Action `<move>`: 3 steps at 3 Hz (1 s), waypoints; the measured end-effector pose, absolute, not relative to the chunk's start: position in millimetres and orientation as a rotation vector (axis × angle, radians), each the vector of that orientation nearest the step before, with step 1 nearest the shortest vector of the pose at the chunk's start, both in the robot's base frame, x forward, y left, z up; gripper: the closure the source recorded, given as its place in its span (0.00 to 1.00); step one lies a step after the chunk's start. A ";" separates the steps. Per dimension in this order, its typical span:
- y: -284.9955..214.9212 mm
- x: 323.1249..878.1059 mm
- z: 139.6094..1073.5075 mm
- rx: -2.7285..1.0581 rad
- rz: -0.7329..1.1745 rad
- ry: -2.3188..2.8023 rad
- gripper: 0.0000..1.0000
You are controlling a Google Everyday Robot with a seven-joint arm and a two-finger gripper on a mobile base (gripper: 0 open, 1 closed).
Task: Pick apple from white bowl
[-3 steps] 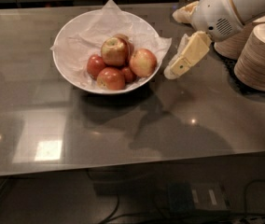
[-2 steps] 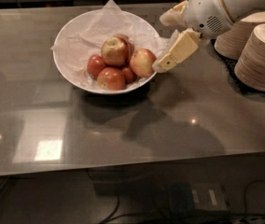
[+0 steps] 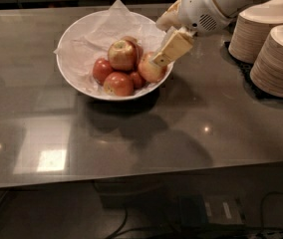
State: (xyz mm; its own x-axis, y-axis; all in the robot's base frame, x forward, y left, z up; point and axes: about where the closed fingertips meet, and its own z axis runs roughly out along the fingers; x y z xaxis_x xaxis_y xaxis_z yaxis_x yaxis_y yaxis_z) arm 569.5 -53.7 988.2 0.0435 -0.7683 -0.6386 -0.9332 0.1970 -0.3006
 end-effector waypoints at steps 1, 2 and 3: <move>-49.5 578.8 977.9 -1.620 0.233 1.775 0.32; -47.7 585.4 964.6 -1.625 0.217 1.802 0.29; -50.2 589.3 952.1 -1.619 0.227 1.828 0.31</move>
Offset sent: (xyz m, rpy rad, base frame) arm 0.0257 0.0056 -0.0401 -0.0949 0.0111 -0.0482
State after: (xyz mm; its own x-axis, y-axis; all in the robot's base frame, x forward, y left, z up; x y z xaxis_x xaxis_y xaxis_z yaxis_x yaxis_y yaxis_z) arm 589.3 -50.2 952.1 0.0004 -0.8129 -0.5824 -0.9306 0.2129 -0.2978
